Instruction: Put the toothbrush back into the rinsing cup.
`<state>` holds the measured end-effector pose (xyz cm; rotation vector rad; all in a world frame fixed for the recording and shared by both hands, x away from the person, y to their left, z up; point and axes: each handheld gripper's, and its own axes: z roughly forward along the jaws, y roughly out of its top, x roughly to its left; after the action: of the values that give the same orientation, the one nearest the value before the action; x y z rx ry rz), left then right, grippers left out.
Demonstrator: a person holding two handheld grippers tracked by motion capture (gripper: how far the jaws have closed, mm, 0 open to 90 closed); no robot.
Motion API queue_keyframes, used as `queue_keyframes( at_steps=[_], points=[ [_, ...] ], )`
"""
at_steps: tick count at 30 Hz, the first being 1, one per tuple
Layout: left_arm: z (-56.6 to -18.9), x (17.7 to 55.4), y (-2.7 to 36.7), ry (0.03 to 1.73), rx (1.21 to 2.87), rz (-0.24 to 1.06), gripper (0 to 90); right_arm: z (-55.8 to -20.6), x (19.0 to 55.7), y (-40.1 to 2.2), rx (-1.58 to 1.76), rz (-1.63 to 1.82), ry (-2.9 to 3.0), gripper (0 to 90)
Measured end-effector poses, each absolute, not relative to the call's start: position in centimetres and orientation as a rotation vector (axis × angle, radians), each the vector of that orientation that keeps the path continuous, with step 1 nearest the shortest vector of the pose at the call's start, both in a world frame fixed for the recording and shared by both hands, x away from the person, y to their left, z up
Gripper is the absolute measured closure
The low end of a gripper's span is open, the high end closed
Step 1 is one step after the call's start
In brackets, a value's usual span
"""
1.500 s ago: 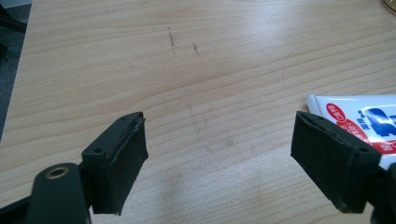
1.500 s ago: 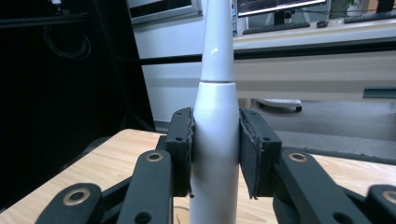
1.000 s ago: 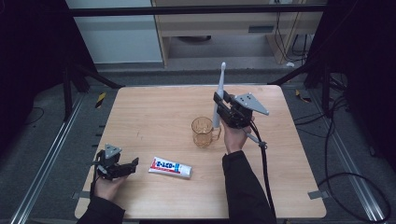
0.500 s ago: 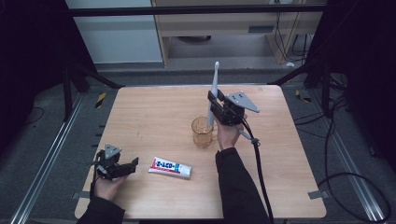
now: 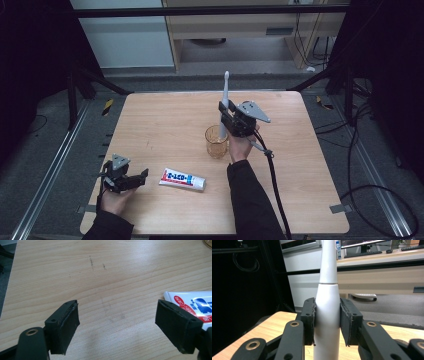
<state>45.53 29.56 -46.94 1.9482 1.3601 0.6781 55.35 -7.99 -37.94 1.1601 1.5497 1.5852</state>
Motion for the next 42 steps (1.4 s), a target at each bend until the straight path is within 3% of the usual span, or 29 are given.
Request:
queue_keyframes(
  at_steps=[42],
  points=[
    [-47.0, 45.6, 29.5, 1.358, 1.953, 0.682, 18.1, -42.7, 55.4, -7.8, 1.258, 1.461, 1.728, 67.1]
  ],
)
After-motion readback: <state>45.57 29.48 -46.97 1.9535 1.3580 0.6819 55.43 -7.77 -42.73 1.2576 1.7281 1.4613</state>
